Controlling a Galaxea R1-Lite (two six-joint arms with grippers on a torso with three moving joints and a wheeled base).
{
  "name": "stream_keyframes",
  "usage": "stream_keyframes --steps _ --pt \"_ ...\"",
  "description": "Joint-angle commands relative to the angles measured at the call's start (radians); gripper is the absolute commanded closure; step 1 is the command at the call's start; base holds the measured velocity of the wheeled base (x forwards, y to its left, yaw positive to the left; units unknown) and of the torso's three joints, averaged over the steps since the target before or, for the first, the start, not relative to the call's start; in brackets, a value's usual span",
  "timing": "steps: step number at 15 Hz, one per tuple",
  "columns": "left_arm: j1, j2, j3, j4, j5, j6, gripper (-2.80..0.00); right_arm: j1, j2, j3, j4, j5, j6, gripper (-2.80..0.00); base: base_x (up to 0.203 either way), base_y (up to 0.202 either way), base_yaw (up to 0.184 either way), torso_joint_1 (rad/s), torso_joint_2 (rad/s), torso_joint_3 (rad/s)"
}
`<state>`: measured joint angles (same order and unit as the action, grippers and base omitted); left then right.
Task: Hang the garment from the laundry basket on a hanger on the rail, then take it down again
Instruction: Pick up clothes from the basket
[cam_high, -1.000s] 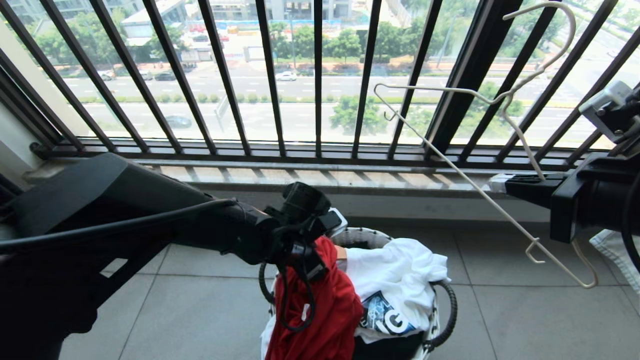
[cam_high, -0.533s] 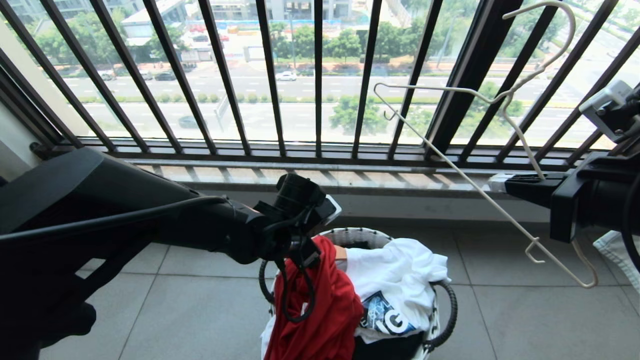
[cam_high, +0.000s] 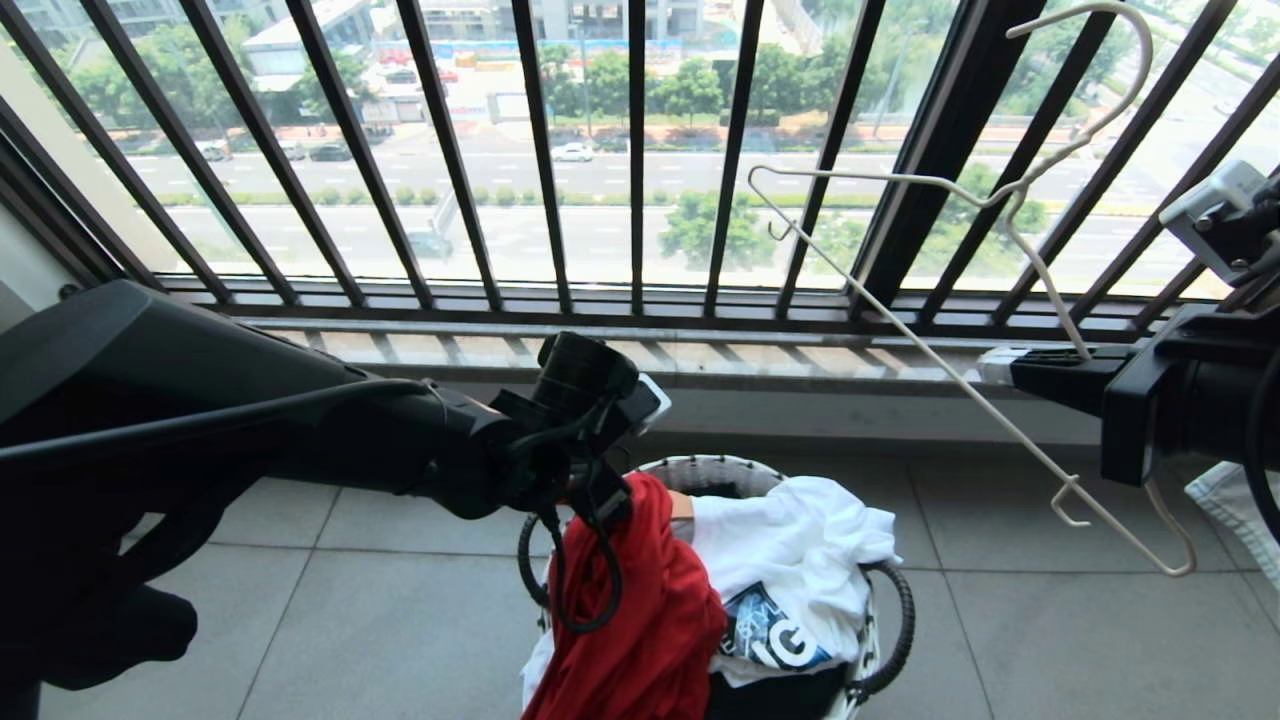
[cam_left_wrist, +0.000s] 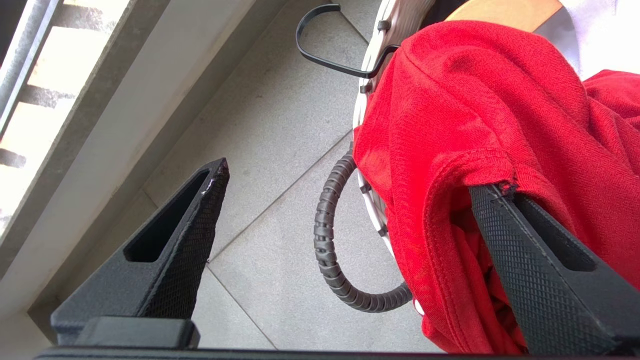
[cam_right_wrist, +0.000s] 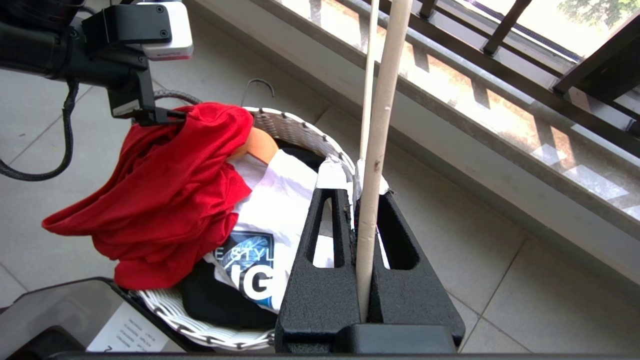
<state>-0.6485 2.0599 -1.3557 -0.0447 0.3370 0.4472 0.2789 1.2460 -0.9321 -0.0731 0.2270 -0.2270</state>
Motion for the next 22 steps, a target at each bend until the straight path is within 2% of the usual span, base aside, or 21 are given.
stream_keyframes --steps 1,11,16,18,22 --pt "-0.01 0.012 0.017 0.001 0.001 0.009 -2.8 0.0 0.0 -0.001 -0.001 0.002 -0.002 0.0 0.0 0.0 0.0 0.0 0.0 0.0" --pt "-0.04 0.042 0.046 -0.005 -0.002 0.016 -2.8 0.0 -0.002 -0.001 -0.001 0.002 -0.002 0.0 0.0 0.0 0.0 0.0 0.0 0.0" --pt "-0.04 0.079 0.044 -0.083 0.005 0.024 -2.8 0.0 -0.003 -0.001 -0.001 0.002 -0.002 0.0 0.0 0.0 0.0 0.0 0.0 0.0" --pt "-0.039 0.101 0.043 -0.119 0.071 0.04 -2.8 0.0 -0.003 -0.001 -0.001 0.002 -0.002 0.0 0.0 0.0 0.0 0.0 0.0 0.0" --pt "-0.026 0.094 0.041 -0.152 0.077 0.047 -2.8 0.0 -0.003 -0.001 -0.001 0.002 -0.002 0.0 0.0 0.0 0.0 0.0 0.0 0.0"
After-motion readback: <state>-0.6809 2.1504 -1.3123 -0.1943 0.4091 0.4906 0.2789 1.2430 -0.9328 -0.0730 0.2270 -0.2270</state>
